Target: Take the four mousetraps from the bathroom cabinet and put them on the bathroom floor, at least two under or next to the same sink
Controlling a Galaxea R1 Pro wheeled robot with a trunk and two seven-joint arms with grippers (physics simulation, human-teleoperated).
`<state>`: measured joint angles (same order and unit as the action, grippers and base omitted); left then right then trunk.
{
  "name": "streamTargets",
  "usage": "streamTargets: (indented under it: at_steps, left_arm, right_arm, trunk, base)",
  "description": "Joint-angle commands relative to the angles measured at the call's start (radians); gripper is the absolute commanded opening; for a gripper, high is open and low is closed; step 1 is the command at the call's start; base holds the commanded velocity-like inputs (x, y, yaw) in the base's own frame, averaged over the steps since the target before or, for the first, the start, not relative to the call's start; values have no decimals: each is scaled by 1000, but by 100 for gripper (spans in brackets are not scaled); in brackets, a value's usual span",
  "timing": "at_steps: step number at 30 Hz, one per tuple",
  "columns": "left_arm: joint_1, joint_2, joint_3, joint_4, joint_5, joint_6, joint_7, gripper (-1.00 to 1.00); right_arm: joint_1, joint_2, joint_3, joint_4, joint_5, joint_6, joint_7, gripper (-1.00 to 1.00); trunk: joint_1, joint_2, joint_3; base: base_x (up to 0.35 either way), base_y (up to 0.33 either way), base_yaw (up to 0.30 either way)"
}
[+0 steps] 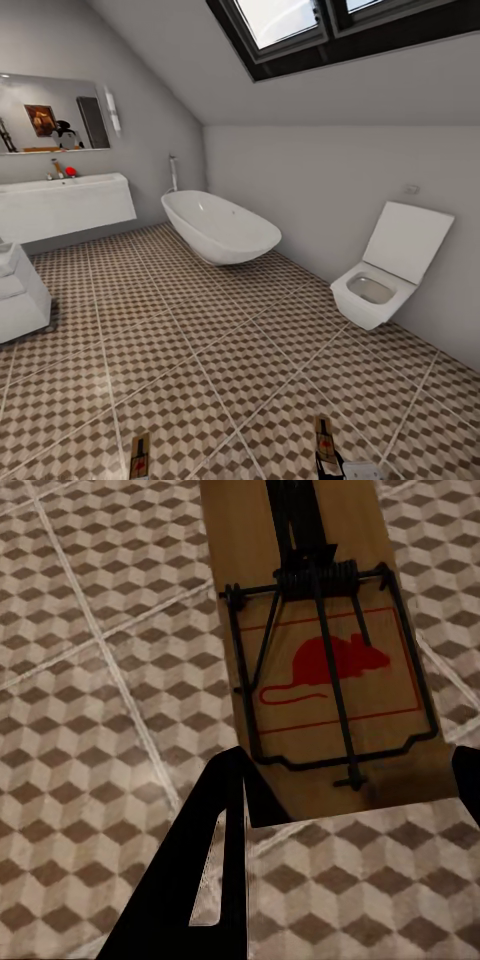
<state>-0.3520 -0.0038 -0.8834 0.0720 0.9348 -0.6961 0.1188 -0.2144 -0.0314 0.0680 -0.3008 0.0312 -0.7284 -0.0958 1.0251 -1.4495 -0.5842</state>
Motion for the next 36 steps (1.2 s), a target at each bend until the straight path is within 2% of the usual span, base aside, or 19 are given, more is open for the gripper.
streamTargets:
  at_steps: [1, 12, 25, 36]
  left_arm:
    - [-1, -1, -5, 2, -10, -2, 12, -100]
    - [-1, -1, -5, 2, -10, -2, 12, -100]
    - [-1, -1, -5, 2, -10, -2, 12, -100]
    - [-1, -1, -5, 2, -10, -2, 12, -100]
  right_arm:
    - [0, -1, 7, 0, 3, -2, -10, -100]
    - [0, -1, 7, 0, 3, -2, -10, -100]
    - [0, -1, 7, 0, 3, -2, -10, -100]
    - [0, -1, 7, 0, 3, -2, -10, -100]
  trunk:
    - [0, 0, -1]
    - [0, 0, -1]
    - [0, 0, -1]
    - [0, 0, -1]
  base:
    - [27, 0, 287]
    - [192, 0, 268]
    - [322, 0, 20]
    - [311, 0, 220]
